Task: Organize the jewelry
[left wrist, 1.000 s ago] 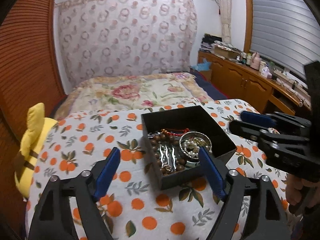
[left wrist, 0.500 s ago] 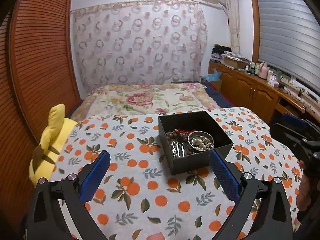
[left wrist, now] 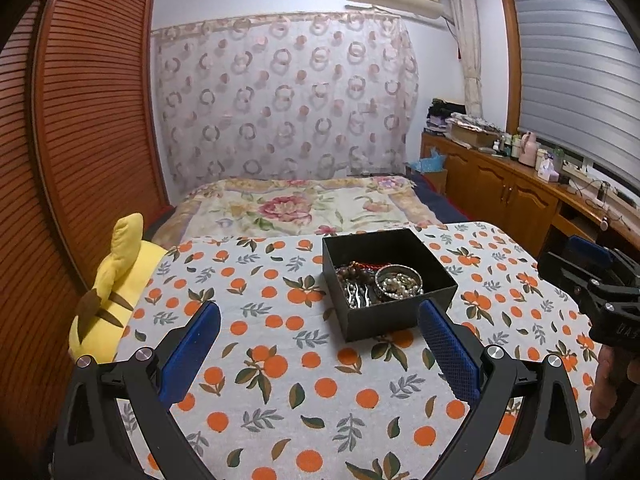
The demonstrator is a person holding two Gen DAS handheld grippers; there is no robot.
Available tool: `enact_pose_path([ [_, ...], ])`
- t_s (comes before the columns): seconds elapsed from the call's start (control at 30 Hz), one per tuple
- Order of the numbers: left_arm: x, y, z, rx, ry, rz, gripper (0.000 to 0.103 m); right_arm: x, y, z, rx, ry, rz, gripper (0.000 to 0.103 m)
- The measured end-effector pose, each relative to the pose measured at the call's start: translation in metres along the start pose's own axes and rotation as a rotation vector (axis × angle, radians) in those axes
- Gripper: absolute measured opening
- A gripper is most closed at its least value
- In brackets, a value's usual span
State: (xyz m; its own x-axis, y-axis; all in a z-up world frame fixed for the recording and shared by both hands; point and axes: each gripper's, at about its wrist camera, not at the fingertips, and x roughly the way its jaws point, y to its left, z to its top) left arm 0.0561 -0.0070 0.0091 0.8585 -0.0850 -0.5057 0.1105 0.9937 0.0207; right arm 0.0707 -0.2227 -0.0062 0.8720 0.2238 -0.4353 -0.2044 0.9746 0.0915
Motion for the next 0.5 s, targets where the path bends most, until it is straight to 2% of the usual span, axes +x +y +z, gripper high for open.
enact_pose_path([
  [0.5, -0.0021, 0.0005, 0.0003, -0.003, -0.004, 0.000, 0.095, -0.0002, 0.0006, -0.0016, -0.003, -0.005, -0.002, 0.101],
])
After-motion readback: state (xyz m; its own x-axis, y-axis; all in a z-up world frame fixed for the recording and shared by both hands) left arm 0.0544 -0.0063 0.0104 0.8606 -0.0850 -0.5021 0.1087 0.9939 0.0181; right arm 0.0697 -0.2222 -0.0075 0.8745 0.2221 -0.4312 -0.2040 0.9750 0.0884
